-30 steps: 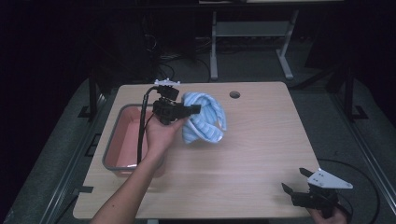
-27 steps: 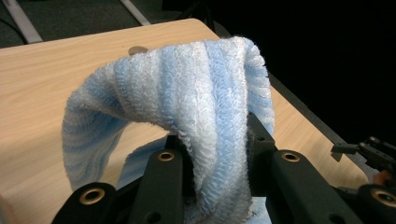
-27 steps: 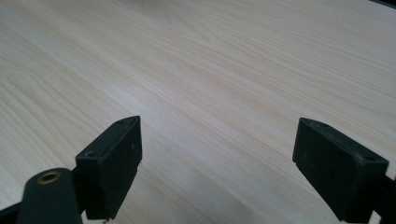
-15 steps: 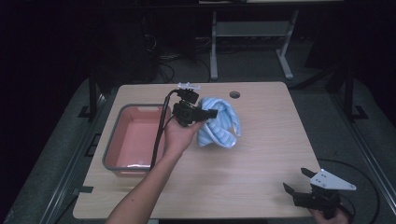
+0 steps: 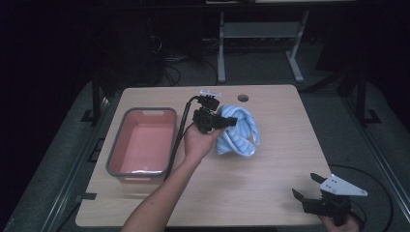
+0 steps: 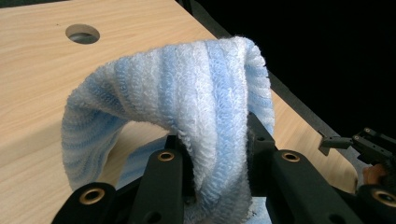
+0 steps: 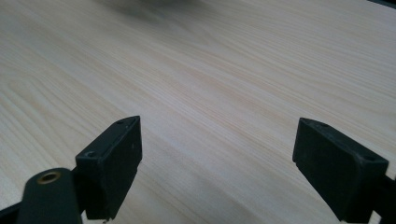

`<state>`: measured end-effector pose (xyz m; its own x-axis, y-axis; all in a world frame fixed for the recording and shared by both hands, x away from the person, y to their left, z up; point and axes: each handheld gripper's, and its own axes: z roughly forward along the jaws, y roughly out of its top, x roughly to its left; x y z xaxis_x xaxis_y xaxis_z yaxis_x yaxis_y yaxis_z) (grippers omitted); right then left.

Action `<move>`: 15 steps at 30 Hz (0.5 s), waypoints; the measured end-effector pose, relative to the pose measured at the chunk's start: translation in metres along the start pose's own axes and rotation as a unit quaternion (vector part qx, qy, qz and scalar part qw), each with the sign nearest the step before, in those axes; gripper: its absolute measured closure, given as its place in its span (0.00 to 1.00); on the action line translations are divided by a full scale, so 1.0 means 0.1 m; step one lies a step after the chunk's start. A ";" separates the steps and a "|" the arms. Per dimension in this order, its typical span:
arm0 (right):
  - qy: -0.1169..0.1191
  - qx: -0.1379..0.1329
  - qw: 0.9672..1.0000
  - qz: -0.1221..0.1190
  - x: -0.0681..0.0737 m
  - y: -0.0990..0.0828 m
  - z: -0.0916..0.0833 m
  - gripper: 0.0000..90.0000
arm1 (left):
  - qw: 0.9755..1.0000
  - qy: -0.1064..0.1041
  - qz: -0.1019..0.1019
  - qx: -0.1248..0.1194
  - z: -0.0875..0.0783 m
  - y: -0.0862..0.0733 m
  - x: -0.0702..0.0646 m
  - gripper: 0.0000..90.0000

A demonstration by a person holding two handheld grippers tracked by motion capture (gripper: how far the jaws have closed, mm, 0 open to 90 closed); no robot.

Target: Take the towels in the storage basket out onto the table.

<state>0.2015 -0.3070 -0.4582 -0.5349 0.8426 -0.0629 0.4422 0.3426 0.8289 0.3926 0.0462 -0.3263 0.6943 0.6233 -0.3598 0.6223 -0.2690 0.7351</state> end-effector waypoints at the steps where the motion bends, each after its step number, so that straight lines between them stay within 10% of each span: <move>1: 0.000 -0.001 1.000 -0.002 -0.01 0.00 0.00 0.17 | 1.000 0.000 0.001 0.003 0.01 0.00 0.00 0.80; 15: 0.003 -0.005 1.000 0.002 -0.03 -0.01 0.00 0.17 | 1.000 0.001 -0.004 0.029 0.35 -0.11 -0.02 0.79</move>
<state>0.2026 -0.3095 -0.4590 -0.5367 0.8419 -0.0559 0.4382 0.3347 0.8343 0.3971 0.0226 -0.3537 0.6878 0.6276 -0.3646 0.6486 -0.3059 0.6970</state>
